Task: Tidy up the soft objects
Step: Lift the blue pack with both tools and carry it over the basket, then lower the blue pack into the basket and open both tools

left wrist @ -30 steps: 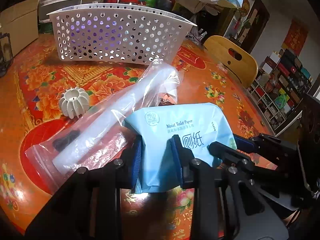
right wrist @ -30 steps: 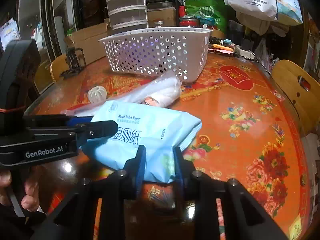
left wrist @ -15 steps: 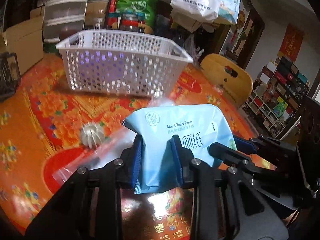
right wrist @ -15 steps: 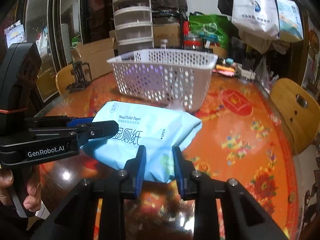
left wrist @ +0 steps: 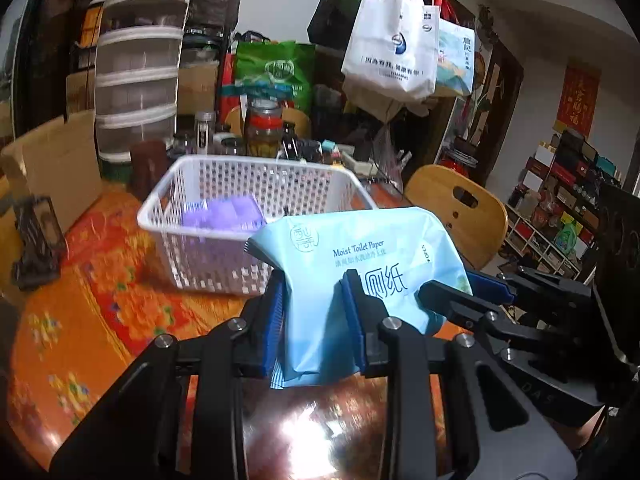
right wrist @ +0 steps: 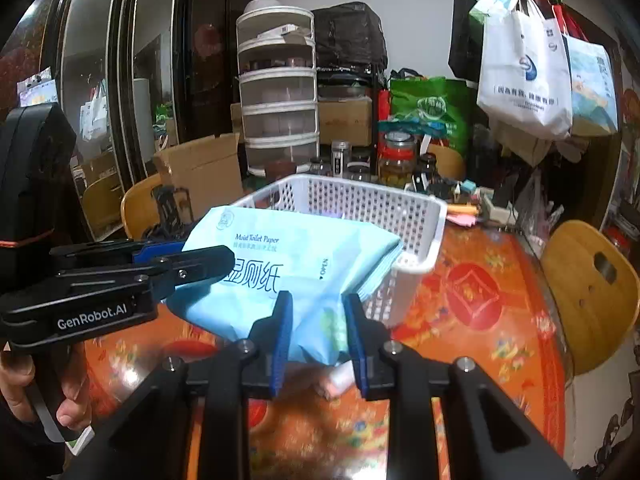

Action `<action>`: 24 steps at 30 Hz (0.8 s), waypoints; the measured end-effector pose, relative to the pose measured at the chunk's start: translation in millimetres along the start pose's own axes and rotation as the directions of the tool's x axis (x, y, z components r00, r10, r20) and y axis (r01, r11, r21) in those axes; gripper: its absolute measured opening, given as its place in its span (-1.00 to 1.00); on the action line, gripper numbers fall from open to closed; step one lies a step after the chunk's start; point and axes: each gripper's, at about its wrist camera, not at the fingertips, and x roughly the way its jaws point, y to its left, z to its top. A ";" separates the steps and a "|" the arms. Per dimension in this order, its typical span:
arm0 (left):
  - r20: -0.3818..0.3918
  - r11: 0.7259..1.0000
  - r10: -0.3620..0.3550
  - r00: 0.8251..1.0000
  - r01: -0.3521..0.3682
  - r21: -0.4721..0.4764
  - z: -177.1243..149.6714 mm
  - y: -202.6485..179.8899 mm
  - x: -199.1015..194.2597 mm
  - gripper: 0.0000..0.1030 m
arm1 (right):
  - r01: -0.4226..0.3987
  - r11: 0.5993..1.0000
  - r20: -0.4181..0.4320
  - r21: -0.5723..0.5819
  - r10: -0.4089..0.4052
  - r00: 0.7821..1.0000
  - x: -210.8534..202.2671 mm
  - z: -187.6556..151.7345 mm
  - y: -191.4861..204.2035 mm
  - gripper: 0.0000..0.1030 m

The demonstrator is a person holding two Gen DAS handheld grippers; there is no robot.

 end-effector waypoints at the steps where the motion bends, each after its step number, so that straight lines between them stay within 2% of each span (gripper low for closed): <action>1: 0.007 1.000 0.004 1.000 -0.004 0.007 8.7 0.3 0.2 -0.48 | 0.002 1.000 0.004 0.000 -0.002 1.000 1.4 6.4 -0.9 -0.51; 7: 0.047 0.999 0.021 0.999 -0.023 0.046 52.0 0.8 7.2 -0.48 | 0.020 1.000 0.040 0.002 -0.020 0.999 11.8 40.2 -10.1 -0.51; 12: 0.044 0.999 0.007 0.999 -0.009 0.048 81.0 8.7 28.3 -0.48 | 0.038 0.999 0.035 0.005 -0.038 0.999 30.9 64.0 -21.0 -0.51; 17: 0.024 0.999 0.003 1.000 -0.004 0.039 100.2 23.6 61.7 -0.48 | 0.038 0.999 0.010 0.014 -0.038 0.999 60.0 77.5 -32.4 -0.51; 24: -0.032 0.998 0.044 0.999 -0.043 0.040 114.2 43.5 120.3 -0.48 | 0.054 0.998 -0.052 0.031 -0.052 0.997 116.9 83.1 -45.5 -0.51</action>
